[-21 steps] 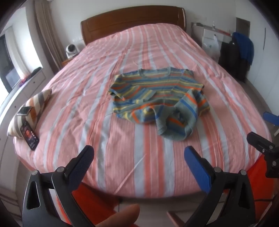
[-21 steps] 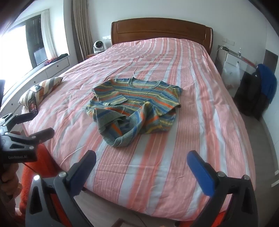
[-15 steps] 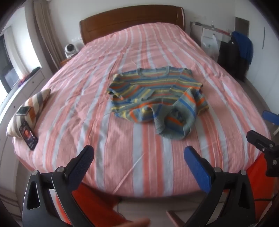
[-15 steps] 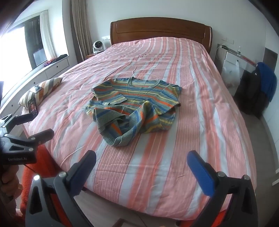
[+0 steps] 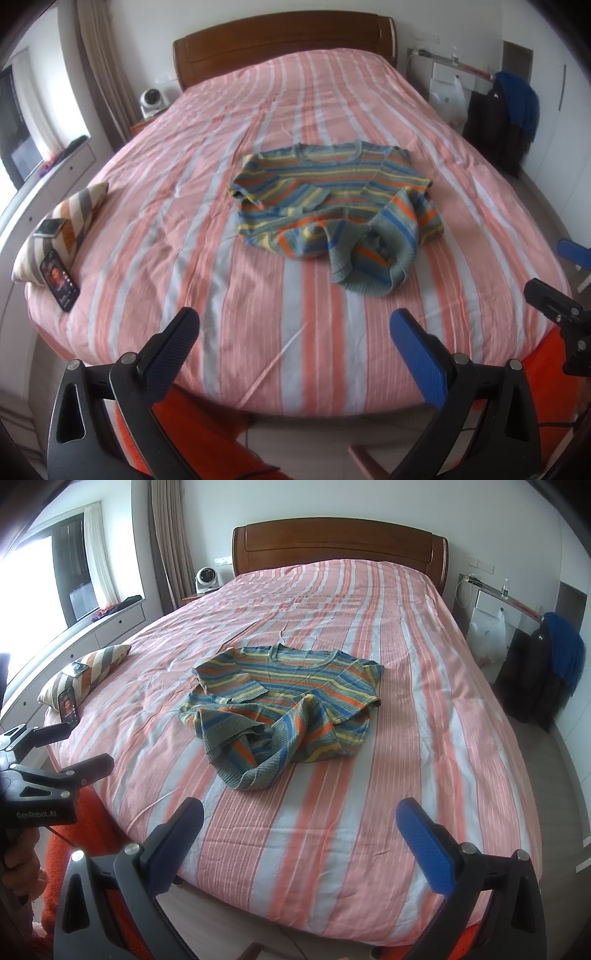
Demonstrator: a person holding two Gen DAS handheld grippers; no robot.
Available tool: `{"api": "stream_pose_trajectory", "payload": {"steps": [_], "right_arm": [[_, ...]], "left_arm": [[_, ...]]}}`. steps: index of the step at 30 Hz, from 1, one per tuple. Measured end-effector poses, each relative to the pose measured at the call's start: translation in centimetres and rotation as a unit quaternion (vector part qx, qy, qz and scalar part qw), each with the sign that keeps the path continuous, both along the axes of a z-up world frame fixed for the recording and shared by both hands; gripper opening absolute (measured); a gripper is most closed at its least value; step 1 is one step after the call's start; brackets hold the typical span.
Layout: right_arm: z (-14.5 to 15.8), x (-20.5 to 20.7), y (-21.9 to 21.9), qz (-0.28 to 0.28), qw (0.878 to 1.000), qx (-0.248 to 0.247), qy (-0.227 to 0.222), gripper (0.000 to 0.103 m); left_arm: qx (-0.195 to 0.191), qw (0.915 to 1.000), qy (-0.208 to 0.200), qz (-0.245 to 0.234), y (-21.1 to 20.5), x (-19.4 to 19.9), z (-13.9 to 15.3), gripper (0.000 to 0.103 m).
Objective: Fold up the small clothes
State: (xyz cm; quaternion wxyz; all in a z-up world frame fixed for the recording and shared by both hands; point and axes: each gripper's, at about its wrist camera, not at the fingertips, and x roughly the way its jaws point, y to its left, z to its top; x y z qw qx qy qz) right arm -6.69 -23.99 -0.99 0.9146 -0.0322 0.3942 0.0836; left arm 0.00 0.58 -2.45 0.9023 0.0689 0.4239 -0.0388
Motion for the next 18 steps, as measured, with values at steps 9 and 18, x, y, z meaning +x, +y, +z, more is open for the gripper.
{"api": "stream_pose_trajectory", "payload": {"steps": [9,18], "right_arm": [[-0.21,0.12,-0.15,-0.001,1.0,0.02,-0.006,0.103],[-0.29,0.1,-0.12,-0.002,1.0,0.012,-0.01,0.103]], "left_arm": [[0.001,1.0,0.002,-0.001,0.1,0.03,0.07,0.103],[0.001,1.0,0.002,-0.001,0.07,0.03,0.11,0.103]]}}
